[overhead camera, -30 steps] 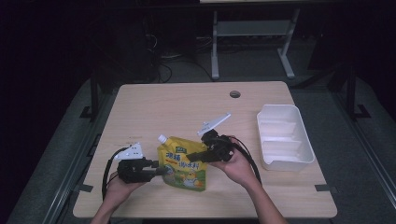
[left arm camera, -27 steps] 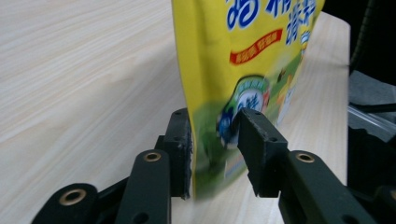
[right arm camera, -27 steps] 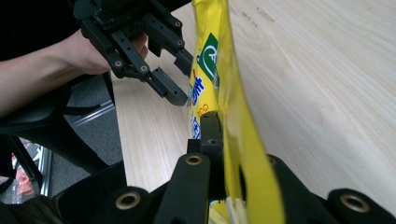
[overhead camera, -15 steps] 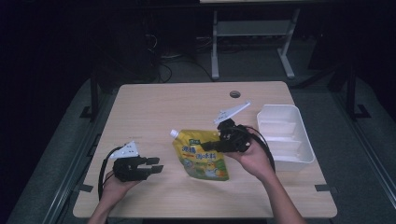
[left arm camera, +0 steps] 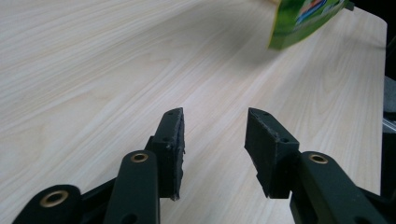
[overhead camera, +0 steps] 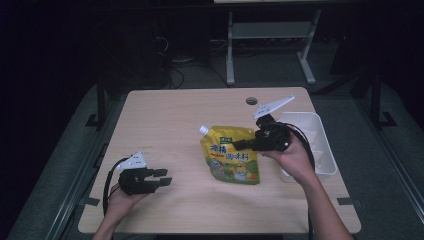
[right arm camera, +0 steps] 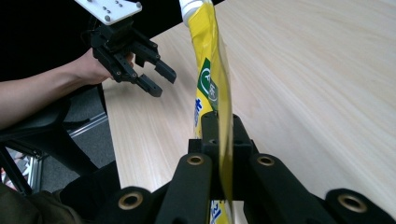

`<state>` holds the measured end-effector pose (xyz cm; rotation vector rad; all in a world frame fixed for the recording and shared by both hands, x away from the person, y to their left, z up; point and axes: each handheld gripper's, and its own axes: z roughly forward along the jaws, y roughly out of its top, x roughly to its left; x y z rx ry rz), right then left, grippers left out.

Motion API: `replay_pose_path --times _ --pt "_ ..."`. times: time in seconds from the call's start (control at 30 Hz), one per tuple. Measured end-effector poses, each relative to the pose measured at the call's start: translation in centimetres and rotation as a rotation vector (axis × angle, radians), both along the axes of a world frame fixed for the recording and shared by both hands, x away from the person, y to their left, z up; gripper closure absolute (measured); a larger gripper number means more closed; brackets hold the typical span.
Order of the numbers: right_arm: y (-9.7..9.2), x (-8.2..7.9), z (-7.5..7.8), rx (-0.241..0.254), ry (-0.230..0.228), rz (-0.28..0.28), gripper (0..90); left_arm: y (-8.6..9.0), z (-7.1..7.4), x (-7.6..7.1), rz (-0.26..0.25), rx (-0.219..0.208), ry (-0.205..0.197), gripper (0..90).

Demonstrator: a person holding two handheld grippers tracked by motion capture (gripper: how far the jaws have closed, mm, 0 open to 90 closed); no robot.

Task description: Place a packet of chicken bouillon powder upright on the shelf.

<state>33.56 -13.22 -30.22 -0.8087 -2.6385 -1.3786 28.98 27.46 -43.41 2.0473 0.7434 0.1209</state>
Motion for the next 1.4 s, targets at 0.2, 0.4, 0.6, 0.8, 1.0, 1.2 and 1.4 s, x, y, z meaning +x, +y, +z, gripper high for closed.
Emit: replay_pose_path --times 0.2,0.4,0.6,0.8,1.0,1.2,1.4 --pt "-2.1 0.8 1.2 0.018 -0.008 0.003 89.5 0.6 -0.4 0.1 0.03 0.018 0.015 52.7" --pt "-4.4 1.7 2.0 0.031 -0.009 -0.01 89.4 1.2 -0.6 -0.2 0.061 0.035 0.008 49.3" --pt "-6.8 2.4 2.6 0.046 -0.016 -0.04 89.4 1.7 -0.7 -0.4 0.094 0.025 0.013 46.7" --pt "-9.1 2.7 3.1 0.059 -0.026 -0.073 89.4 1.7 -0.8 -0.6 0.106 0.027 0.013 46.1" --pt "-11.7 2.4 3.2 0.063 -0.033 -0.116 89.4 1.7 -0.7 -0.9 0.112 0.026 0.009 45.3" --pt "-13.5 2.1 3.1 0.067 -0.032 -0.158 89.4 1.8 -0.7 -1.2 0.12 0.02 0.01 45.2" --pt "-15.8 1.9 2.6 0.076 -0.016 -0.21 89.4 2.0 -0.6 -1.3 0.128 0.018 0.009 44.8"
